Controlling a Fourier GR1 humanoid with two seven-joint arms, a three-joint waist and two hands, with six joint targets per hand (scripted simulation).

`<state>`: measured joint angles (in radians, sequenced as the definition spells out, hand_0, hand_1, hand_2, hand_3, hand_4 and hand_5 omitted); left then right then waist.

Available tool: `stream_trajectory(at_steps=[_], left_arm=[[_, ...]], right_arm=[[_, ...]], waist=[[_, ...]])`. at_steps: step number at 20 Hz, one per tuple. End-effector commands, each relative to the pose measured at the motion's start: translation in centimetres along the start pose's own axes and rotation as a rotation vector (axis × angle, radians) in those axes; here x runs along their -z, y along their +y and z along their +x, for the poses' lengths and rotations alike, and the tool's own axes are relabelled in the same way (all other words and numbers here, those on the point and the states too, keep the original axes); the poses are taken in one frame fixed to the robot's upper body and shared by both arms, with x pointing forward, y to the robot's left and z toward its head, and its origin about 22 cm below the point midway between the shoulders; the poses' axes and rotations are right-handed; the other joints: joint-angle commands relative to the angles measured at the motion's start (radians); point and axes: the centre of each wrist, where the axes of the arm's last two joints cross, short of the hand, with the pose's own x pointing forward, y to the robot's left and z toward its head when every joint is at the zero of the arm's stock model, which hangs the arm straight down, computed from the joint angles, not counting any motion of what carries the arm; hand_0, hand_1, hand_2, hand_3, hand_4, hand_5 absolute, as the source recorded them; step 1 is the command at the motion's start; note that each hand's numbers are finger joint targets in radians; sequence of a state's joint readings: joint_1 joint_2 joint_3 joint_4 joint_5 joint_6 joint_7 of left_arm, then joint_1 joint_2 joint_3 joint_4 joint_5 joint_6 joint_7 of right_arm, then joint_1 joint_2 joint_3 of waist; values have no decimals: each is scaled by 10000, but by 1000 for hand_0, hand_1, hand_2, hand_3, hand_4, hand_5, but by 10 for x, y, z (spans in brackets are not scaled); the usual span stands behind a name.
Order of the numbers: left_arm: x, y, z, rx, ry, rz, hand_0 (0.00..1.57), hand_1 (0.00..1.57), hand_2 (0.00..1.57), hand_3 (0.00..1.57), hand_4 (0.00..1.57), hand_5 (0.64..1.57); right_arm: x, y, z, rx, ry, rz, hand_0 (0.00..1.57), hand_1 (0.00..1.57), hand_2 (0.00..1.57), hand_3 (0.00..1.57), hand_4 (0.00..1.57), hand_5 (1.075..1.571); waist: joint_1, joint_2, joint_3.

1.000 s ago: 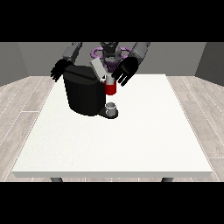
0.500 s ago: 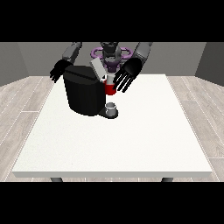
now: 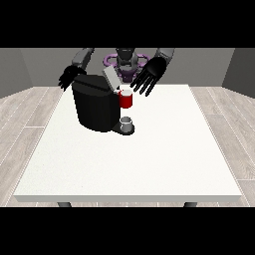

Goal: Insert the coffee pod into the coffee machine and close the lid

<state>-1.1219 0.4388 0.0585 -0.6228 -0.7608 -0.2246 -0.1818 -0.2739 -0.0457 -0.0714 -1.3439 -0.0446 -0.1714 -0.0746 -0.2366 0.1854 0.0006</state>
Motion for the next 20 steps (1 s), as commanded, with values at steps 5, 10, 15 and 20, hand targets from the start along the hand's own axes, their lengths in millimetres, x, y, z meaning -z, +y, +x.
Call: stream_trajectory(at_steps=[5,10,15,20], left_arm=[[-2,-35,0,-884,157,-333,0,0,0,0,0,1571],[-11,-62,-20,-4105,628,549,0,0,0,0,0,1571],[-31,-148,-31,-7995,641,-52,0,0,0,0,0,1571],[-63,-197,-49,-9028,1367,-218,0,0,0,0,0,1571]], right_arm=[[-12,-22,-16,276,431,-304,0,0,0,0,433,1571],[-24,-33,-22,118,876,-701,0,0,0,0,370,1571],[-47,-42,-40,-359,1244,-816,0,0,0,0,433,1571],[-44,-40,-21,-423,1440,418,0,0,0,0,370,1571]], waist=[[371,-828,-4],[746,-1708,-11],[1704,-3295,-18],[2121,-4298,-13]])
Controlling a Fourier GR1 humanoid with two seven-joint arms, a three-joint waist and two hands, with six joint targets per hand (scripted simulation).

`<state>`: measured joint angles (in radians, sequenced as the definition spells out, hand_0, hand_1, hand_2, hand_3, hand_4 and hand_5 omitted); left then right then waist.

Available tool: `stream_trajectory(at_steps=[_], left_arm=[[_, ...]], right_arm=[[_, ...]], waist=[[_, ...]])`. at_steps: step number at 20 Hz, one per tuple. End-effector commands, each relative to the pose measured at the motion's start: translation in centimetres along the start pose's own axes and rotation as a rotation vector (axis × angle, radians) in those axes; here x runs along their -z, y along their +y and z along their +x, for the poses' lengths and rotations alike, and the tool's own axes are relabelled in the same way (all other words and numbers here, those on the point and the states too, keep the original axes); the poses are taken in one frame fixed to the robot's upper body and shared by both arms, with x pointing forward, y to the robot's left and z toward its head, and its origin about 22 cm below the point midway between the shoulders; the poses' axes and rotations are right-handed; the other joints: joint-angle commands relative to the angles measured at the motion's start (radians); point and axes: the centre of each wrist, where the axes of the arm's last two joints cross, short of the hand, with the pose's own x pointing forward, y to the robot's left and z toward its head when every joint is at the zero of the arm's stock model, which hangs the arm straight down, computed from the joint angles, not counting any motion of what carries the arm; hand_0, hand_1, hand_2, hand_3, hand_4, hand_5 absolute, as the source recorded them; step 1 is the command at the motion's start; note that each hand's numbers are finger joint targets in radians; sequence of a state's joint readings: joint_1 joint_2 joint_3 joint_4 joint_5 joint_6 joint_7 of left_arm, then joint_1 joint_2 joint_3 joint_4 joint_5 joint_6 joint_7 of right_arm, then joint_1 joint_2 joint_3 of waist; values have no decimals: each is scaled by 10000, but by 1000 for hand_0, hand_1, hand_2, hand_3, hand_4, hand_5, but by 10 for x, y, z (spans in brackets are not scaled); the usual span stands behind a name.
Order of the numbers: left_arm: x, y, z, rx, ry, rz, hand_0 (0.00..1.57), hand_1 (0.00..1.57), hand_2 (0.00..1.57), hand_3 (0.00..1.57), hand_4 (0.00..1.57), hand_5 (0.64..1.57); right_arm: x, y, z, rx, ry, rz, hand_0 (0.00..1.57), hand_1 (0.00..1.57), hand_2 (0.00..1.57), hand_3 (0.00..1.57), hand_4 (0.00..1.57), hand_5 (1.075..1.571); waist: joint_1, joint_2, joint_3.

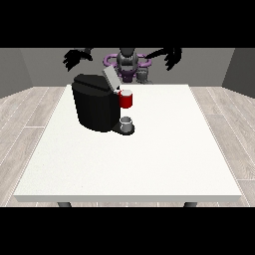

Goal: Insert the coffee pod into the coffee machine and close the lid

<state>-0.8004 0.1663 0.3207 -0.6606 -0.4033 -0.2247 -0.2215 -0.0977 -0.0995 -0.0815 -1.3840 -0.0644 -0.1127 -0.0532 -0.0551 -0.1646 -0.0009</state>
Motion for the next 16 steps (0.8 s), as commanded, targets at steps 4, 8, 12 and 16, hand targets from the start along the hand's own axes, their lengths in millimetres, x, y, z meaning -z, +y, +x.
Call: stream_trajectory(at_steps=[4,8,12,16], left_arm=[[-35,-40,-58,-2297,754,352,0,0,0,0,215,1571],[-47,-10,-61,-2659,750,136,0,0,0,0,0,1571],[-48,-51,-59,-3175,322,-156,0,0,0,0,0,1571],[-66,-66,-76,-3979,851,-340,0,0,0,0,27,1571]], right_arm=[[20,-2,50,-469,-686,1065,0,0,0,0,0,1571],[11,-3,40,-155,-1014,1512,0,0,0,0,0,1571],[27,3,55,-715,-992,1783,0,0,0,0,0,1571],[27,16,54,-1232,-779,2205,0,0,0,0,239,1571]], waist=[[699,-731,-1],[1061,-643,9],[1751,-575,9],[2075,-811,9]])
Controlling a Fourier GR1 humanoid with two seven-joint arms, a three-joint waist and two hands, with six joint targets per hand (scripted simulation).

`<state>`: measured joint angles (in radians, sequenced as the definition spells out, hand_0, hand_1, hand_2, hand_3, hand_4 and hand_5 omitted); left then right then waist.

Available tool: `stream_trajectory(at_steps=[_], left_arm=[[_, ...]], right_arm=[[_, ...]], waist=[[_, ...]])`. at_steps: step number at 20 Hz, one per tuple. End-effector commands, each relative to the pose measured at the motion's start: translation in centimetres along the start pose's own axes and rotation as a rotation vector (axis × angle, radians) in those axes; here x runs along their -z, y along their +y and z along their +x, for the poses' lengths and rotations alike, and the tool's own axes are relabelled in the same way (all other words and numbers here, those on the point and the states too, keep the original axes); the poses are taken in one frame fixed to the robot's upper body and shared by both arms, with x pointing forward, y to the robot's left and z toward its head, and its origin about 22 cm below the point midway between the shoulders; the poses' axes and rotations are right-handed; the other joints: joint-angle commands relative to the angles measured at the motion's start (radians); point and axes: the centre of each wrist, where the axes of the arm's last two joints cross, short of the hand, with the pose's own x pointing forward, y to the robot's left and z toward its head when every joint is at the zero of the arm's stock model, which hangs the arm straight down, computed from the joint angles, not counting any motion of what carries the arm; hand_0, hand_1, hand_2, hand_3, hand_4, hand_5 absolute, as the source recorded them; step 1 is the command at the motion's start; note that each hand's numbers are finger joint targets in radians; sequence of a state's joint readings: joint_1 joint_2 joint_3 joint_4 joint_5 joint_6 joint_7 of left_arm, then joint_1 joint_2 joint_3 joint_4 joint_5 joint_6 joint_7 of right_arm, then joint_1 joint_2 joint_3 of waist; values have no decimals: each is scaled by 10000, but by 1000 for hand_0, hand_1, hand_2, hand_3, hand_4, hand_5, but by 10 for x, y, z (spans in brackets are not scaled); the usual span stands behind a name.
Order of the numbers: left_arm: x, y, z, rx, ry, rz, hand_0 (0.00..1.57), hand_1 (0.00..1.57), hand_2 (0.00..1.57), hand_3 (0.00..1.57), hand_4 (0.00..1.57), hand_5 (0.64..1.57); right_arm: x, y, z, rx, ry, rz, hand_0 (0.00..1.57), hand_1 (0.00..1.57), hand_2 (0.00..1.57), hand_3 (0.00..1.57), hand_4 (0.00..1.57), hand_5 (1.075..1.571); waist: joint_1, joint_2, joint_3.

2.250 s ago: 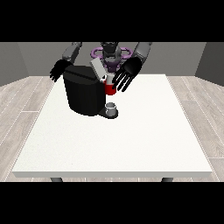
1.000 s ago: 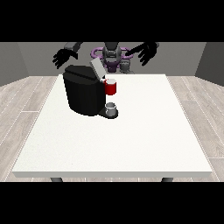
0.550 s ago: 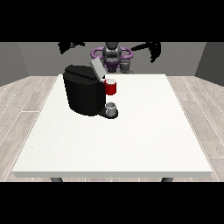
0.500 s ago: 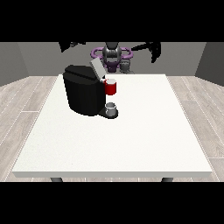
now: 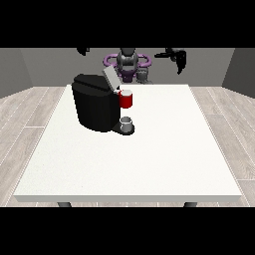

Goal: Insert the coffee pod into the coffee machine and close the lid

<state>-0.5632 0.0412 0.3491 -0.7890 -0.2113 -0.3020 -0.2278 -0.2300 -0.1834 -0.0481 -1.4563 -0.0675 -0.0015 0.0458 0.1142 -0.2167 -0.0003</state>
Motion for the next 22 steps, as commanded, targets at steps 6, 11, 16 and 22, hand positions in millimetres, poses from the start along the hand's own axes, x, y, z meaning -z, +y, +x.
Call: stream_trajectory(at_steps=[6,11,16,22], left_arm=[[-23,7,11,-301,-576,144,0,0,0,0,222,1571],[-35,0,17,-430,-958,624,0,0,0,0,0,1571],[-57,25,22,-629,-858,702,0,0,0,0,0,1571],[-61,21,29,-249,-939,1128,0,0,0,0,0,1571]], right_arm=[[14,32,5,-384,-249,874,0,0,0,0,123,1571],[33,12,13,219,-386,819,0,0,0,0,0,1571],[38,6,2,378,-83,530,0,0,0,0,0,1571],[48,45,2,258,-378,1108,0,0,0,0,0,1571]], waist=[[259,564,4],[161,1243,4],[296,1484,4],[-108,1918,2]])
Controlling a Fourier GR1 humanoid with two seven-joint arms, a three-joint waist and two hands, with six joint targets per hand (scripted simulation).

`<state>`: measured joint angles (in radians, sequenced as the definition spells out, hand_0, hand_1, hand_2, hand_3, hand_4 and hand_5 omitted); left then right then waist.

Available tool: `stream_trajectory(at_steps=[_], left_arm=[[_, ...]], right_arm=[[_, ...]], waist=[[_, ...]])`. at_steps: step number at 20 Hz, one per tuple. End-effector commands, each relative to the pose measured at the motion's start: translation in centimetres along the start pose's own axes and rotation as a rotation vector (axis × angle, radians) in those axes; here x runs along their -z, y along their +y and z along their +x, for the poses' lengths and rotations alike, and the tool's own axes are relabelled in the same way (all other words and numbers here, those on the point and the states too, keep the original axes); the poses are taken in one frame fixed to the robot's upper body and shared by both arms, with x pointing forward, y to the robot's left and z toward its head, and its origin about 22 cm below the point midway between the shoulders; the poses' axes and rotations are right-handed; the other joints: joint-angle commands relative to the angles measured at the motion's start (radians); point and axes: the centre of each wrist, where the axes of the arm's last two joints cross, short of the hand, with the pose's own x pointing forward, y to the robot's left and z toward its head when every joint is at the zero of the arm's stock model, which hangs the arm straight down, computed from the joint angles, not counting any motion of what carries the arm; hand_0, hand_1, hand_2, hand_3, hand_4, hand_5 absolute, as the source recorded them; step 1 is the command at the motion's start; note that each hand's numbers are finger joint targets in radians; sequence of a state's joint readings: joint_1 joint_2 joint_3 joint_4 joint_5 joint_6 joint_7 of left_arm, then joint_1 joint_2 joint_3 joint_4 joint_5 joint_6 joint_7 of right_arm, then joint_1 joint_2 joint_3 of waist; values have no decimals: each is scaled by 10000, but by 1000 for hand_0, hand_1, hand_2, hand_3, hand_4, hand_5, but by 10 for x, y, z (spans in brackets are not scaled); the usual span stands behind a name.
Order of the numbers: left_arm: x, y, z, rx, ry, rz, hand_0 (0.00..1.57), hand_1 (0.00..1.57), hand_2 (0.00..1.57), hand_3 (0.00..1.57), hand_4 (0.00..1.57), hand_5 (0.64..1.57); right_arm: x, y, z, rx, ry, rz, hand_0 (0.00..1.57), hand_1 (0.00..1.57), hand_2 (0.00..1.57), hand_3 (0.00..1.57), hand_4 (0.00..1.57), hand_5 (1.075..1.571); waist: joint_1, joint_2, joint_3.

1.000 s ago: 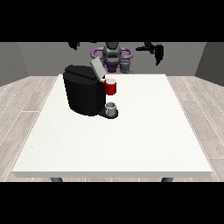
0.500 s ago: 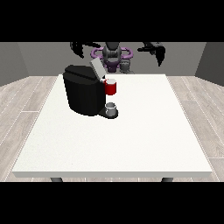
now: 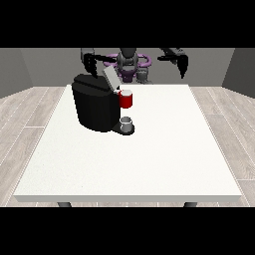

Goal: Insert the coffee pod into the coffee machine and close the lid

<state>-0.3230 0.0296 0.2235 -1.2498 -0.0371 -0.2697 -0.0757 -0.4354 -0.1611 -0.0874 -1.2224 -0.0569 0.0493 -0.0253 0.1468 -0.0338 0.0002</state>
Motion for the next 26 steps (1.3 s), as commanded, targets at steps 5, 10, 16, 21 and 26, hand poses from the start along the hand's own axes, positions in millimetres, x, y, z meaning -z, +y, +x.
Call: stream_trajectory(at_steps=[5,10,16,21,26], left_arm=[[-7,9,14,156,-145,310,0,0,0,0,0,1571],[-20,8,7,329,-671,311,0,0,0,0,0,1571],[-16,29,27,430,-967,596,0,0,0,0,0,1571],[-10,7,18,617,-617,871,0,0,0,0,0,1571],[-19,21,23,647,-891,370,0,0,0,0,0,1571]], right_arm=[[29,11,24,-392,-30,583,0,0,0,0,0,1571],[43,-4,38,-572,-217,555,0,0,0,0,0,1571],[36,23,7,-550,-590,806,0,0,0,0,0,1571],[47,49,23,-768,-766,1254,0,0,0,0,0,1571],[59,22,33,-995,-856,910,0,0,0,0,0,1571]], waist=[[-422,384,-3],[-107,719,-3],[-309,1111,-2],[-498,1023,-3],[66,1323,-2]])
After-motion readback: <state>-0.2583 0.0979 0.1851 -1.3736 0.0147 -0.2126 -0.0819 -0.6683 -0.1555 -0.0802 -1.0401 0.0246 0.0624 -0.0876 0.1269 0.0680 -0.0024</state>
